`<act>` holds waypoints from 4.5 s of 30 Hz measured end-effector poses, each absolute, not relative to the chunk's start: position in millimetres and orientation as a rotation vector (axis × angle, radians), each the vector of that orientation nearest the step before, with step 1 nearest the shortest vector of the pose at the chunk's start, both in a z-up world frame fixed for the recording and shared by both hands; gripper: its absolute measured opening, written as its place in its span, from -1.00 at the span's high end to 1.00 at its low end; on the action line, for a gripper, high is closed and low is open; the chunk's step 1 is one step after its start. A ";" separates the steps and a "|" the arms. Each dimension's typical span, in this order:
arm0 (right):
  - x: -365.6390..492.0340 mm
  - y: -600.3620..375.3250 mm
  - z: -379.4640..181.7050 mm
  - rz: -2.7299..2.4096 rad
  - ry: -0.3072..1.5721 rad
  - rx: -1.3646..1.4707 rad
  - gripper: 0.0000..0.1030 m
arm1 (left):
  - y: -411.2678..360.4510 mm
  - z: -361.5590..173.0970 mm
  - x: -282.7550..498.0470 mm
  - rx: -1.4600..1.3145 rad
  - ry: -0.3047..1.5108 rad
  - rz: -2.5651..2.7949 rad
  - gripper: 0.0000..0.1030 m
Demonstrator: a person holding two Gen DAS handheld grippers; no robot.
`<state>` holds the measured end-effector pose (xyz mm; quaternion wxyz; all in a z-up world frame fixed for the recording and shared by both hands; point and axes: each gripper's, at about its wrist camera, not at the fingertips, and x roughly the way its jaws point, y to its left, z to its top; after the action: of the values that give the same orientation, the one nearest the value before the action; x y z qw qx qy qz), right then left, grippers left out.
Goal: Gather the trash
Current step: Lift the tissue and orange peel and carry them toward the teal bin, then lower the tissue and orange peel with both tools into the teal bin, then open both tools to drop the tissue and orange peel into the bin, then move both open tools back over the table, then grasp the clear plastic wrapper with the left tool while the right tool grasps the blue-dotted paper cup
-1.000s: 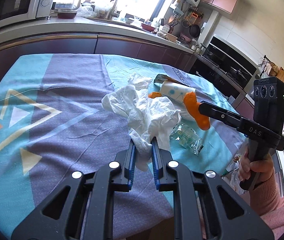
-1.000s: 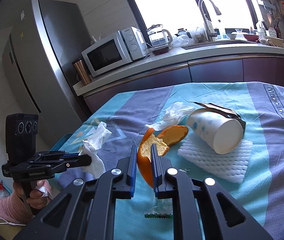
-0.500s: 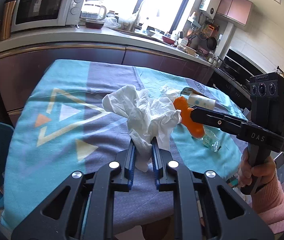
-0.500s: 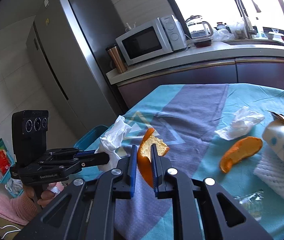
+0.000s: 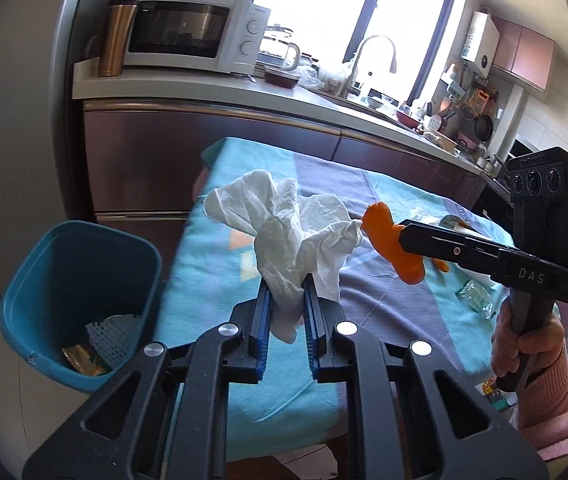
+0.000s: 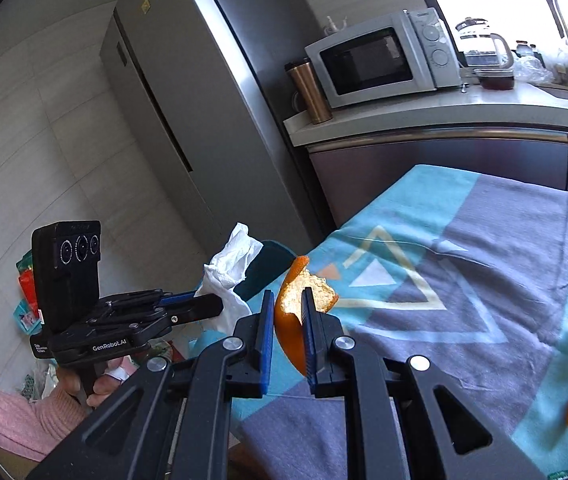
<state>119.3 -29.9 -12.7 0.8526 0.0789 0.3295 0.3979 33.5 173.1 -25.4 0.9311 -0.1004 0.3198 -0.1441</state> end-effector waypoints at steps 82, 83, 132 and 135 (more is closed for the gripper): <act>136.1 19.9 -25.6 0.823 0.753 0.128 0.28 | 215.0 -53.6 67.3 -0.235 0.666 -0.198 0.11; 133.6 8.5 -24.0 0.795 0.745 0.129 0.27 | 203.3 -51.2 67.6 -0.224 0.663 -0.225 0.10; 91.9 -323.7 -64.2 0.089 0.637 0.480 -0.13 | -164.5 -91.0 85.1 0.061 0.928 -0.801 0.10; 89.7 -323.4 -64.3 0.097 0.643 0.480 -0.04 | -162.3 -90.6 85.5 0.047 0.933 -0.809 0.36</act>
<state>89.7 -323.4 -64.3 0.9196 0.2334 0.3126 0.0474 85.5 -162.3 -90.6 0.8152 0.0220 0.4373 -0.3791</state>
